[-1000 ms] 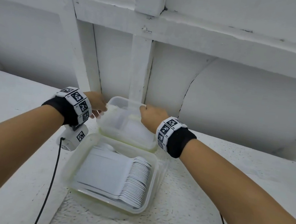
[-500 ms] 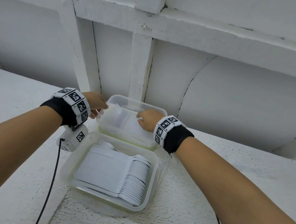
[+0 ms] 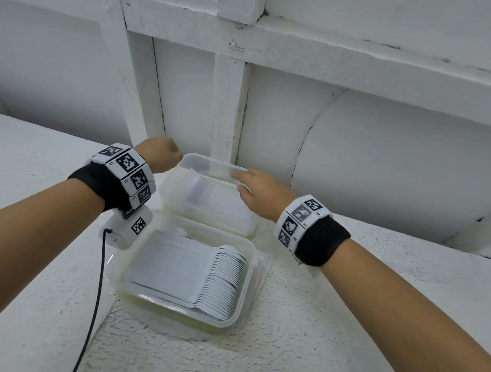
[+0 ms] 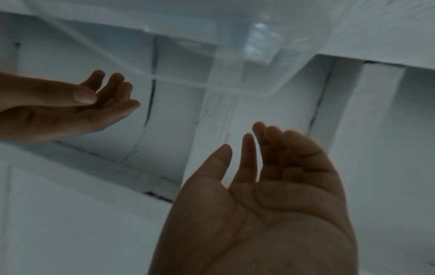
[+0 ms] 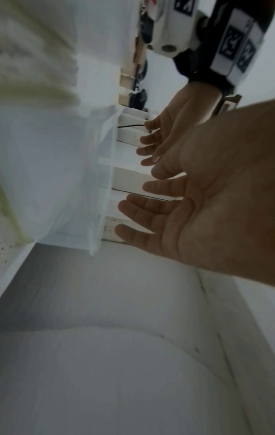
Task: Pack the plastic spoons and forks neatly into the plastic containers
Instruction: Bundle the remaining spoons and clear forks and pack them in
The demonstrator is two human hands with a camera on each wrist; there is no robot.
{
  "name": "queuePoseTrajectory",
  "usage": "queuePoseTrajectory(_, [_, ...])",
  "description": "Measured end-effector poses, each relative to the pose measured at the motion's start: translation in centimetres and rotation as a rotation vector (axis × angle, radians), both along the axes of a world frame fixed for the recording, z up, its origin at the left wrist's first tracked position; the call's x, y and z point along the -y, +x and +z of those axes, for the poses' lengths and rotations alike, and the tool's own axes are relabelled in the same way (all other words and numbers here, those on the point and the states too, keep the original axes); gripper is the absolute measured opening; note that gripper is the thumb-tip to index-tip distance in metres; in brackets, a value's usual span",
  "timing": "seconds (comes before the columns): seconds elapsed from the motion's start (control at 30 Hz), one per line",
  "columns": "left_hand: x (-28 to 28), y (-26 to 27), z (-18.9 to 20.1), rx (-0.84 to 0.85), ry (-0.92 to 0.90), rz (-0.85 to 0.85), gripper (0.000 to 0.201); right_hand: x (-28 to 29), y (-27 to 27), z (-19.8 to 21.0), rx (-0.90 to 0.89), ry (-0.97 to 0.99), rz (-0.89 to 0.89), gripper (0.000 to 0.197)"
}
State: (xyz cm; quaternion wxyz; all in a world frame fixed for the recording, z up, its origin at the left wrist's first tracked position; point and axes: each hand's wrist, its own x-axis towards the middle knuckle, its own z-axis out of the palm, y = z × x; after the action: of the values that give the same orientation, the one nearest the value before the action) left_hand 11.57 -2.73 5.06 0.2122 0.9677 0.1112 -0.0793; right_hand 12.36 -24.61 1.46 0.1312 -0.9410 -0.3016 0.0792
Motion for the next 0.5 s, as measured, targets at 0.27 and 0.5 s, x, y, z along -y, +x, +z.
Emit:
queuePoseTrajectory(0.27, [9.4,-7.0,3.7,0.370,-0.300,-0.168,0.024,9.7,-9.0,2.2,0.037,0.182,-0.140,0.043])
queuePoseTrajectory(0.5, [18.5,-12.0,0.2,0.061,-0.319,-0.434,0.028,15.8,-12.8,-0.5,-0.098,0.044,-0.311,0.043])
